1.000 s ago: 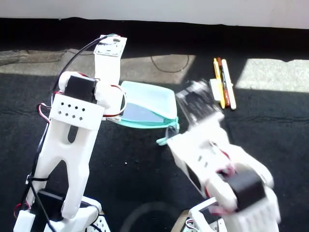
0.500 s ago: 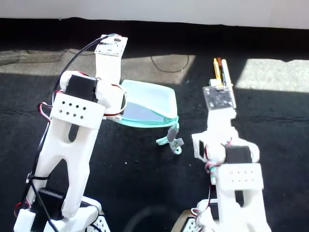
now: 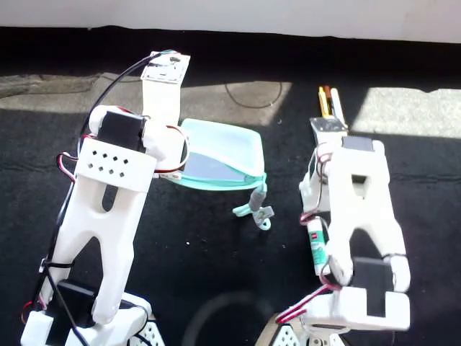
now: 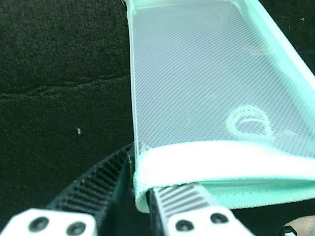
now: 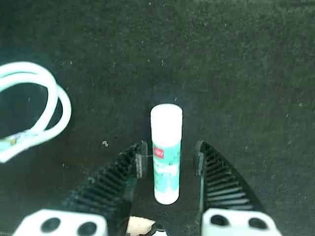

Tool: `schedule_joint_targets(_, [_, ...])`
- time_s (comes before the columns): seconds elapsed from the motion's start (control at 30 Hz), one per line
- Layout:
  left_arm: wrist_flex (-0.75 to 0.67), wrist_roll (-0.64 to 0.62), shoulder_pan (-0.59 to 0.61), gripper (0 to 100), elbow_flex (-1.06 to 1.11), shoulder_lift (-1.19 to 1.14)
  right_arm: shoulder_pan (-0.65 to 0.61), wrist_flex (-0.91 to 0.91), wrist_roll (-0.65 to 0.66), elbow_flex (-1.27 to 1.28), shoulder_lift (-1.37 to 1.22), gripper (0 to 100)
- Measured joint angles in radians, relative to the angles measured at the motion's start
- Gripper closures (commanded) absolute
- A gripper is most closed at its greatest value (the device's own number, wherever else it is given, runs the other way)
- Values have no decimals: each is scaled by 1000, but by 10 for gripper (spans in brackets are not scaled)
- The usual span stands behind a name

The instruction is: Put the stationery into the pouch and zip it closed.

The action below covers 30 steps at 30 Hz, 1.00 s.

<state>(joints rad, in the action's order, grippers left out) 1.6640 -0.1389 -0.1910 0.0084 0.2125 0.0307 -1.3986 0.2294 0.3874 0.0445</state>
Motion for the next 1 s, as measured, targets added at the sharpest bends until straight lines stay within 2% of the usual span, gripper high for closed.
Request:
schedule_joint_targets(0.27, [0,0,0,991,0,0,-34,-14,0,-51,-120,839])
schedule_joint_targets(0.57, [0,-3,-17,991,0,-2,-51,127,0,-55,-338,843])
schedule_joint_targets(0.73, [0,-3,-18,991,0,-2,-52,135,0,-78,-404,940])
schedule_joint_targets(0.8, [0,-2,-18,991,0,-3,-51,133,8,-78,-404,949])
schedule_joint_targets(0.9, [0,0,-18,991,0,-5,-49,115,71,-81,-404,931])
schedule_joint_targets(1.0, [0,0,-18,991,0,-5,-49,87,115,-83,-404,849])
